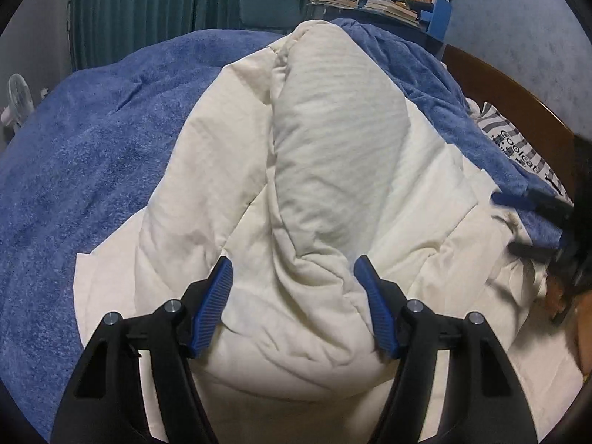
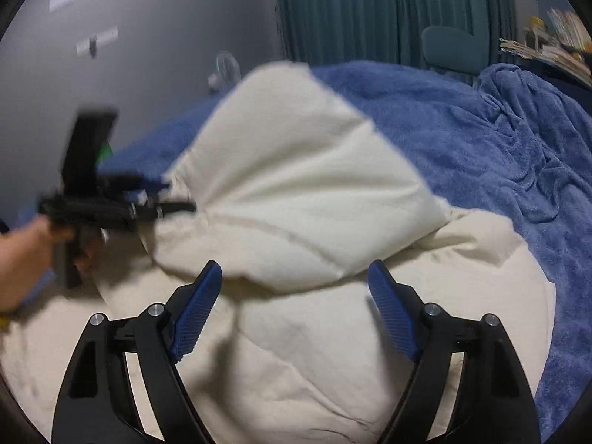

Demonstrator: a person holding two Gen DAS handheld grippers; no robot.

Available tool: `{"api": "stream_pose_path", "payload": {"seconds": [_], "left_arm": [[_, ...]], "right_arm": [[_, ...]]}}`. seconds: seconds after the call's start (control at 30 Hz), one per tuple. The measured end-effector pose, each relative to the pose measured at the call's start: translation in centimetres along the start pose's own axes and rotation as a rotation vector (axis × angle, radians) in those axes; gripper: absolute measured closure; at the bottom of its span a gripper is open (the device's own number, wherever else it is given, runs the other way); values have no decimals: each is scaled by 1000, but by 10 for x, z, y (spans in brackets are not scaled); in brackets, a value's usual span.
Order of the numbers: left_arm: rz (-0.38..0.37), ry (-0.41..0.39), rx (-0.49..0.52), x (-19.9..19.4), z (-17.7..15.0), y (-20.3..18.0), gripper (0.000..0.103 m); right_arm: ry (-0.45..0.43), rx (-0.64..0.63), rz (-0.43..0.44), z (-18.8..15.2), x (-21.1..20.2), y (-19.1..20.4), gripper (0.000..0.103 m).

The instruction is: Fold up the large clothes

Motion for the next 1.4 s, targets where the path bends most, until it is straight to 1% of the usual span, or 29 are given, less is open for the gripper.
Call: {"api": "stream_pose_path", "payload": {"seconds": [0.07, 0.13, 0.2, 0.27, 0.3, 0.37, 0.47, 0.53, 0.6, 0.67, 0.77, 0.83, 0.9, 0.97, 1.0, 1.03, 1.1, 1.17, 1.2, 1.27, 1.33, 1.37, 1.4], "left_arm": [[13, -7, 30, -3, -3, -2, 38], [25, -12, 63, -4, -9, -4, 38], [31, -10, 83, 0, -14, -5, 38], [22, 9, 71, 6, -18, 2, 38], [10, 15, 64, 10, -19, 3, 38], [-17, 35, 43, 20, -19, 7, 37], [-41, 55, 24, 33, -21, 11, 37], [-26, 50, 29, 38, -23, 9, 37], [-3, 36, 40, 40, -26, 7, 37], [18, 17, 53, 36, -27, 4, 37], [45, -4, 67, 24, -28, 1, 37], [52, -8, 62, 14, -27, -3, 38], [14, -15, 76, 3, -29, -7, 38], [-28, -14, 73, 3, -34, -2, 38], [-40, -5, 57, 7, -36, 1, 38], [-39, 2, 46, 11, -38, 2, 38], [20, 0, 83, 17, -37, -3, 38], [61, -3, 111, 15, -34, -7, 38], [68, -3, 111, 11, -32, -8, 38], [57, -17, 101, -3, -27, -11, 37], [58, -44, 100, -13, -22, -12, 32], [69, -64, 103, -17, -19, -12, 26], [81, -78, 106, -17, -18, -11, 23]], "right_arm": [[-38, 70, -7, 9, -1, -11, 26], [-37, 83, -44, 15, 11, -13, 26], [-5, 72, -69, 16, 32, -10, 30], [59, 58, -105, 12, 53, -10, 30], [108, 63, -132, 6, 66, -14, 30], [162, 107, -144, -2, 82, -25, 30], [175, 143, -156, -14, 94, -34, 29], [173, 128, -189, -18, 98, -33, 29], [164, 105, -224, -20, 97, -29, 29], [139, 93, -234, -22, 94, -26, 29], [116, 101, -223, -22, 89, -27, 28], [80, 115, -205, -23, 80, -26, 28], [35, 135, -156, -23, 72, -28, 28], [12, 170, -91, -24, 68, -33, 27], [21, 173, -93, -23, 71, -35, 27], [38, 159, -120, -23, 75, -34, 27], [53, 133, -165, -22, 77, -31, 26], [47, 152, -162, -20, 71, -32, 25], [46, 167, -156, -19, 66, -33, 24], [32, 183, -155, -14, 54, -34, 21], [9, 150, -168, -5, 41, -30, 18], [9, 120, -180, -1, 38, -27, 16], [9, 102, -194, 1, 37, -26, 16]]}}
Point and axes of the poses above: each gripper's, at about its wrist camera, not at the fingertips, and x roughly the way its jaws point, y to its left, z to its top, the point moved 6 cm from there along x, roughly the way its jaws point, and after that the axes turned 4 degrees about z, right-handed, at the moved point
